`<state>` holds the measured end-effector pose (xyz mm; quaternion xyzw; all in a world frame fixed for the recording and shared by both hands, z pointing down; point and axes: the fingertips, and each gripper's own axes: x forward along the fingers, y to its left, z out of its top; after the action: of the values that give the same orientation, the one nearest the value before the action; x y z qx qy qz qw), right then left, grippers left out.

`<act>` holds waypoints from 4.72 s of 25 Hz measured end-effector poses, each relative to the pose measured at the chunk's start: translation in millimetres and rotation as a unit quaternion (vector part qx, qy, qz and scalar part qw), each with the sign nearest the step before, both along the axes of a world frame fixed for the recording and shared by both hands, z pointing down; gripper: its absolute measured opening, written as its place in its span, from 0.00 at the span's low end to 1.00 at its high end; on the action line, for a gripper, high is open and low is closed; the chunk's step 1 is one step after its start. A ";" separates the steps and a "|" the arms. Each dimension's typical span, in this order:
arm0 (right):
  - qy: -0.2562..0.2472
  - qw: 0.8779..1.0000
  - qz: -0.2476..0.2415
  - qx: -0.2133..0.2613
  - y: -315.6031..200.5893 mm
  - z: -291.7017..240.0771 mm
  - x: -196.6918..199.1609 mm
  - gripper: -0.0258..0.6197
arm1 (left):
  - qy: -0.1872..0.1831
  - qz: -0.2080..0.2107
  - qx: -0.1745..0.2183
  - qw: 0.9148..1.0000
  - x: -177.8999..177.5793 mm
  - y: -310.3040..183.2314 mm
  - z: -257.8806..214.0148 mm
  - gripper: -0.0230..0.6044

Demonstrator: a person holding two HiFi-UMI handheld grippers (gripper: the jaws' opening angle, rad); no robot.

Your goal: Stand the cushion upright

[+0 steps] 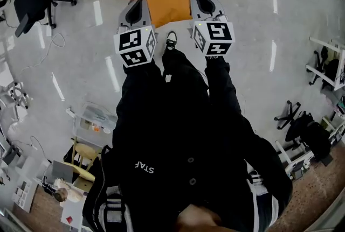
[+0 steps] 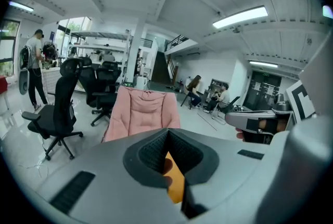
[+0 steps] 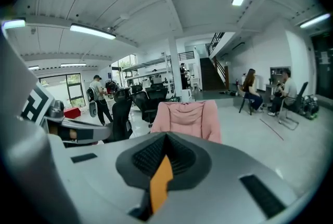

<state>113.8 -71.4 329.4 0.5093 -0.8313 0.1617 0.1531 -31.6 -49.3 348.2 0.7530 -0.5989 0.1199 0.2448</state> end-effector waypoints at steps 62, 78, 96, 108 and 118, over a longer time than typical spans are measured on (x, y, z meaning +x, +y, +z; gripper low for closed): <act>0.091 0.958 0.057 -0.266 -102.1 413.6 14.3 0.07 | -0.011 -0.056 -0.267 0.962 -29.1 -99.1 403.6 0.04; 0.047 0.979 0.060 -0.188 -145.2 244.8 6.5 0.07 | -0.002 -0.093 -0.187 0.978 -37.7 -132.2 233.4 0.04; 0.031 0.990 0.107 -0.088 -386.3 171.6 -42.3 0.07 | 0.000 -0.075 -0.036 0.996 -90.4 -389.7 145.3 0.04; 0.037 0.990 0.107 -0.090 -491.4 215.5 -61.9 0.07 | -0.024 -0.063 -0.023 0.997 -108.6 -495.7 187.8 0.04; 0.075 0.979 0.085 -0.167 -494.0 317.7 -54.1 0.07 | -0.043 -0.031 -0.112 0.992 -103.0 -493.2 290.6 0.05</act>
<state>59.7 -565.4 647.1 0.5561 -0.7324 0.2717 0.2838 -134.5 -542.5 638.8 0.6963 -0.6144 0.2107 0.3055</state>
